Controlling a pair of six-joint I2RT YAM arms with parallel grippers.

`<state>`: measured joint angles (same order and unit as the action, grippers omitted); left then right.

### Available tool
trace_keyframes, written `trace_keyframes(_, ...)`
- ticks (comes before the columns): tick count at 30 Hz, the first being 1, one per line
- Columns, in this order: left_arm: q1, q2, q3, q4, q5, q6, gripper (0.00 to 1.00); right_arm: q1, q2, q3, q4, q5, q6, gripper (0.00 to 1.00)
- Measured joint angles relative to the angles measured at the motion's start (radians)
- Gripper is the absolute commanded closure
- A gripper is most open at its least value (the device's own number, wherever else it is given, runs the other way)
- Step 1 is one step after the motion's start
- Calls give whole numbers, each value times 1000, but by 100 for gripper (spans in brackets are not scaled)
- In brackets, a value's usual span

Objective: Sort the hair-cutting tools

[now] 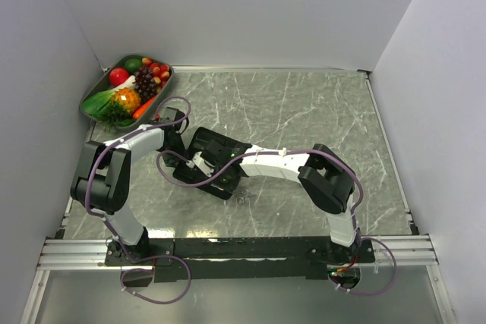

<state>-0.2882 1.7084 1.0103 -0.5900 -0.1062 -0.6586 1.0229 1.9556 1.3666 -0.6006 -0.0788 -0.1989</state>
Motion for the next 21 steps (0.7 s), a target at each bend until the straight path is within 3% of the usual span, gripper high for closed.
trace_keyframes(21,0,-5,-6,6,0,3,63,0,9,14,-7,10,95,100)
